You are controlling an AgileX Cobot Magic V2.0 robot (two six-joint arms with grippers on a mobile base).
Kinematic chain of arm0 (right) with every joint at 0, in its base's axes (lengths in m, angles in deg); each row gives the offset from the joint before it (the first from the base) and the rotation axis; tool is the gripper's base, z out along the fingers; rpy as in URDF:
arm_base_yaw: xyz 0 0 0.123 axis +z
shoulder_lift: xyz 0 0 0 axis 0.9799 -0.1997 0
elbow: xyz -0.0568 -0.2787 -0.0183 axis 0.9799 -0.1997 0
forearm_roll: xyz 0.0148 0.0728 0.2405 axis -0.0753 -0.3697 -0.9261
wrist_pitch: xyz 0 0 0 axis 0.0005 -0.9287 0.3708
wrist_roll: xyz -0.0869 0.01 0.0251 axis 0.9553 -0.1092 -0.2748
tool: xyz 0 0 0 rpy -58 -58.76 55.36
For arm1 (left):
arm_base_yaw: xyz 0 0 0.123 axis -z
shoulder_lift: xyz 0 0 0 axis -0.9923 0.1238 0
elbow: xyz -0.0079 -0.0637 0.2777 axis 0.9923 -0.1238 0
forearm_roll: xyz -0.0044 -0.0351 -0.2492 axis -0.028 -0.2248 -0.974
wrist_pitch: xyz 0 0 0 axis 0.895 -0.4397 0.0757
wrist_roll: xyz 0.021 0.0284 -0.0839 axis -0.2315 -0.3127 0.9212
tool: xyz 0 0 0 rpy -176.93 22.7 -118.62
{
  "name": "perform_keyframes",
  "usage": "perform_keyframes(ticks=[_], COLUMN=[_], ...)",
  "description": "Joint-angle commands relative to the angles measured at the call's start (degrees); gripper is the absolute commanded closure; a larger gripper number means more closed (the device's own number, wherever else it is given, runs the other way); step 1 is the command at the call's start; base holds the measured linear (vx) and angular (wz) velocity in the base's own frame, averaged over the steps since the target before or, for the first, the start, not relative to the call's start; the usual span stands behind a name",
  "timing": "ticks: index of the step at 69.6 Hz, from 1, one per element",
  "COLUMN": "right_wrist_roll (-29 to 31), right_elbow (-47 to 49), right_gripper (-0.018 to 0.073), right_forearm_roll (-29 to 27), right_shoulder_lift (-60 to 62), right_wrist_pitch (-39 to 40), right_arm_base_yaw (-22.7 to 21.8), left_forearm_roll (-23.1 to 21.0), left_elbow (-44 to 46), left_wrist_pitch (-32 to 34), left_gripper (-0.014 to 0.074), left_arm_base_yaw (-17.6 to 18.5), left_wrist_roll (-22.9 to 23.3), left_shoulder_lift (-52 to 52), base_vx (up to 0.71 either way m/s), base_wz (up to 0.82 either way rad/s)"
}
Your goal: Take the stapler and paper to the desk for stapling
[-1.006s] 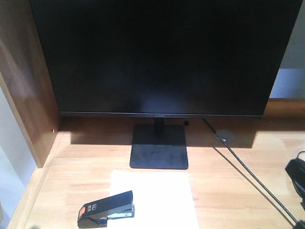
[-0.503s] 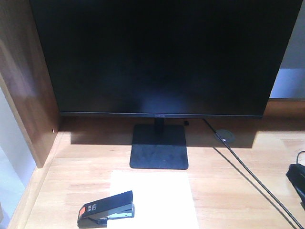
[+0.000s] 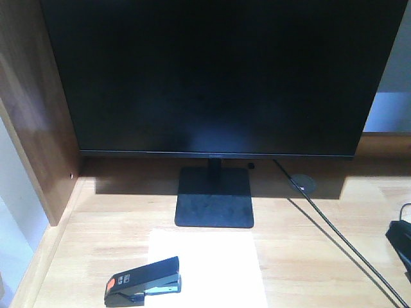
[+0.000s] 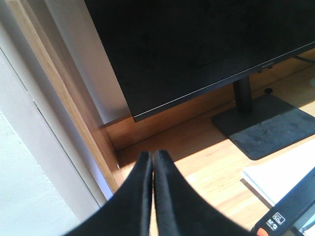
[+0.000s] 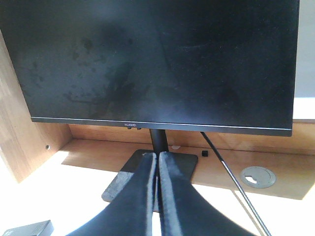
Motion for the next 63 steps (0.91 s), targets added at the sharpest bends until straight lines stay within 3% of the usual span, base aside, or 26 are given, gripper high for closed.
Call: perform_keyframes(ticks=[1,13,24,40,63], right_wrist_roll=[0.5,0.5,0.5,0.5,0.1], right_elbow=[1.6,1.6,1.6,1.6,1.6], right_gripper=[0.0565,0.0565,0.0565,0.0565,0.0565], right_forearm_roll=[1.5,1.6,1.6,1.6,1.6], right_shoulder_lift=[-0.3,-0.3,-0.3,-0.3,-0.3], right_wrist_pitch=[-1.1,-1.2,-1.2,-1.2,-1.2], right_arm_base_yaw=[-0.2,-0.2,-0.2,-0.2,-0.2], left_forearm_roll=[-0.2,-1.4,-10.1,-9.2,-11.3], left_elbow=[1.5,1.5,1.5,1.5,-5.8], left_wrist_pitch=[3.8,3.7,4.3,6.3,6.4], left_gripper=[0.0603,0.0603,0.0603,0.0603,0.0603], left_arm_base_yaw=[0.3,0.3,0.3,0.0,-9.3], left_wrist_roll=[0.7,0.9,3.3,4.1,4.3], left_shoulder_lift=[0.5,0.5,0.4,-0.1,-11.6], base_vx=[0.0,0.0,0.0,0.0,0.0], base_wz=[0.0,0.0,0.0,0.0,0.0])
